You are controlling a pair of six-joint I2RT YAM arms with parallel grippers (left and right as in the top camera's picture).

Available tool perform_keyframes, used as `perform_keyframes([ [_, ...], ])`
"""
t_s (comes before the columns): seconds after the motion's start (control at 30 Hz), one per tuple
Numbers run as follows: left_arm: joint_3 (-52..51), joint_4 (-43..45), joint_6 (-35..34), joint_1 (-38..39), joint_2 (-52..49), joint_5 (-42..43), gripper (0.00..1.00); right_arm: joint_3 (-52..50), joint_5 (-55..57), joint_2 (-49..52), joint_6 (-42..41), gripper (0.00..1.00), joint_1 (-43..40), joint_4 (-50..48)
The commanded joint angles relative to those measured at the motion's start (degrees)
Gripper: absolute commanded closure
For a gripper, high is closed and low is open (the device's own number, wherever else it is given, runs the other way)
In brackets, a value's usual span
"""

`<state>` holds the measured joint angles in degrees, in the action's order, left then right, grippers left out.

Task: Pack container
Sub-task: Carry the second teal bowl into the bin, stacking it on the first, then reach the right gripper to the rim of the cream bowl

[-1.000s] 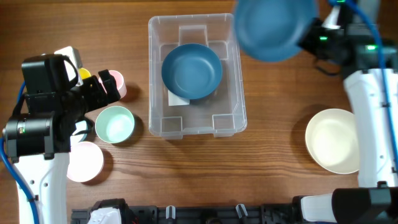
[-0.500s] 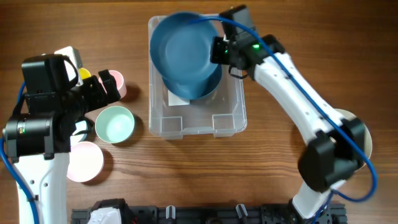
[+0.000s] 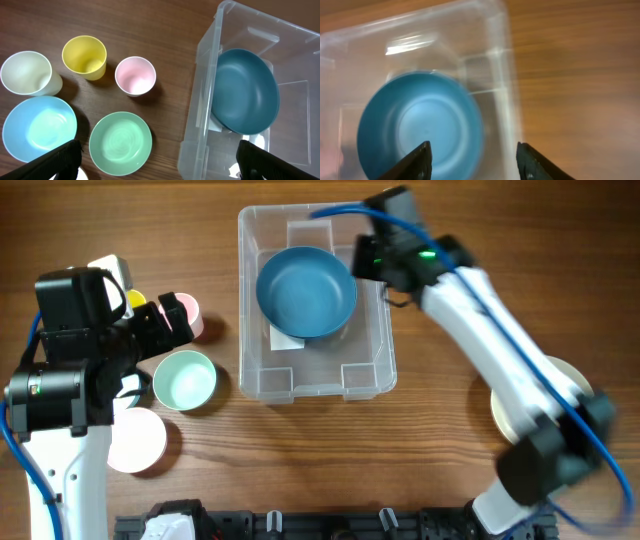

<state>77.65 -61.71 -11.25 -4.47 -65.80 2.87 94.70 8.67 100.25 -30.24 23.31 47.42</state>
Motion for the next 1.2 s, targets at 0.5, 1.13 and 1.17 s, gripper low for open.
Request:
perform_keyframes([
  [0.5, 0.59, -0.09, 0.31, -0.26, -0.22, 0.68, 0.00, -20.61, -1.11, -21.33, -16.83, 0.12, -35.17, 24.61],
  [1.13, 0.59, -0.33, 0.28, -0.26, -0.22, 0.72, 0.00, -43.19, -2.32, -5.16, -16.26, 0.38, -35.17, -5.64],
  [1.17, 0.59, -0.31, 0.28, -0.26, -0.22, 0.72, 0.00, -43.19, -2.29, -4.72, -16.26, 0.48, -35.17, -5.95],
])
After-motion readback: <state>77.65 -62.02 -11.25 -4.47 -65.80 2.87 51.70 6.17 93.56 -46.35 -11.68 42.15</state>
